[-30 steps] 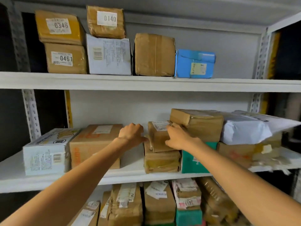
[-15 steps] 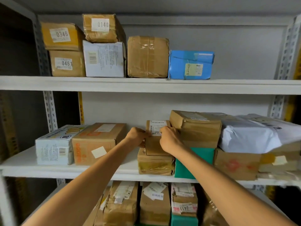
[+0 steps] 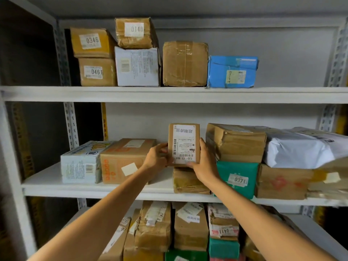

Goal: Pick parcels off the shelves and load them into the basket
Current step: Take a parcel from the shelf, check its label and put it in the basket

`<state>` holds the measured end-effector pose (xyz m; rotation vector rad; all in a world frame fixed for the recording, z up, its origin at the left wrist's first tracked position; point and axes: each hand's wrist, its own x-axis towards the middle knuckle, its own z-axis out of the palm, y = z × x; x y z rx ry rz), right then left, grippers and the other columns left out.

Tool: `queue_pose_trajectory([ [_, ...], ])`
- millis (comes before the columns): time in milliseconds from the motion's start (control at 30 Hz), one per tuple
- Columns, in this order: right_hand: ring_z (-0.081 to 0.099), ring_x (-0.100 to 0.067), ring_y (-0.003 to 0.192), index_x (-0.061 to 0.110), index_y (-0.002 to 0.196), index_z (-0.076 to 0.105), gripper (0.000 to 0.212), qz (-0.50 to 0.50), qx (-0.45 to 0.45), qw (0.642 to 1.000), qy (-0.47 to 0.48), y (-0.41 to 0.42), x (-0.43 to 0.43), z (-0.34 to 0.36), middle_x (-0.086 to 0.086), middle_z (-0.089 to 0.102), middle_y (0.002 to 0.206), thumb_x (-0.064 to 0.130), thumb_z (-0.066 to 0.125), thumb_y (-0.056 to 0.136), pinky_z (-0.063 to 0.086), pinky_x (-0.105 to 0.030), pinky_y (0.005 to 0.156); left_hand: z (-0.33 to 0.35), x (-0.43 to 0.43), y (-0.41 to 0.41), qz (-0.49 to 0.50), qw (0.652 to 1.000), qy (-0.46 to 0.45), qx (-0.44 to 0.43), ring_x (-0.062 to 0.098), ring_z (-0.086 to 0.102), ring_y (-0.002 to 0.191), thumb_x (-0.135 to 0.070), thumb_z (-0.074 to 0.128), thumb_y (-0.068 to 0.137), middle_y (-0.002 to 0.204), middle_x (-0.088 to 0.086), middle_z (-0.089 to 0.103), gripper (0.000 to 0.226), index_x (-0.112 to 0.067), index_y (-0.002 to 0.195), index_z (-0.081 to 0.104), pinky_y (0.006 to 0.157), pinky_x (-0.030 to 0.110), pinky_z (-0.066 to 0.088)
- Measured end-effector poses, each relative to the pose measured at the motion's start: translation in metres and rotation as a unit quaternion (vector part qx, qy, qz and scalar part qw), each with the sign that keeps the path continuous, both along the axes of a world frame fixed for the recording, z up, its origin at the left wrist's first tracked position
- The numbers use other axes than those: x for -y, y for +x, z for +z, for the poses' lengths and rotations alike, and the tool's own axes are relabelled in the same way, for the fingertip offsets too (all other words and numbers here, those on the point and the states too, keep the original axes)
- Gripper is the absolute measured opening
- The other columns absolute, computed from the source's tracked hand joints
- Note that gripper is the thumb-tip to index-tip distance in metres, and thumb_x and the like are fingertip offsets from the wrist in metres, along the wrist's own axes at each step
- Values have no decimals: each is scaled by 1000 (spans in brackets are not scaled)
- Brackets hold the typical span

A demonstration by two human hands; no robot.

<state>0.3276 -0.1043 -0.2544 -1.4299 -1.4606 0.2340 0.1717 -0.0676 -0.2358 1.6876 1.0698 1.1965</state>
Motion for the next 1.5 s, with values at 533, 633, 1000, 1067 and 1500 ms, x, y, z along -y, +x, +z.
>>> queue_pose_trajectory([
  [533,37,8,112,28,150,28,92,29,-39,989,139,8,45,53,2,41,142,-1,75,77,38,5,72,39,29,-11,-52,975,212,49,17,65,98,-1,69,82,107,-7,58,75,-29,142,33,71,32,60],
  [633,42,2,113,26,149,30,85,-17,-46,982,183,23,61,72,0,49,138,3,74,80,36,7,73,64,39,11,-72,961,261,52,21,63,105,-1,67,83,109,-6,59,76,-33,142,31,76,38,60],
  [1000,59,-10,118,29,150,31,89,-288,-13,930,227,208,252,89,4,60,132,-9,69,79,55,-28,89,81,154,266,-347,894,249,136,6,58,105,-4,68,82,123,-2,58,77,-27,145,31,78,12,52],
  [1067,59,-11,117,28,150,32,88,-350,-5,911,219,234,310,77,4,61,132,-9,69,79,55,-32,90,69,198,313,-407,874,225,144,-2,57,104,2,65,84,119,-12,57,76,-24,147,30,83,14,52],
  [1500,58,-21,116,31,150,31,85,-688,12,701,187,242,660,26,-2,58,131,-9,65,83,54,-41,87,25,544,461,-710,672,151,148,6,56,101,-1,68,84,121,-2,57,79,-29,148,31,66,5,50],
])
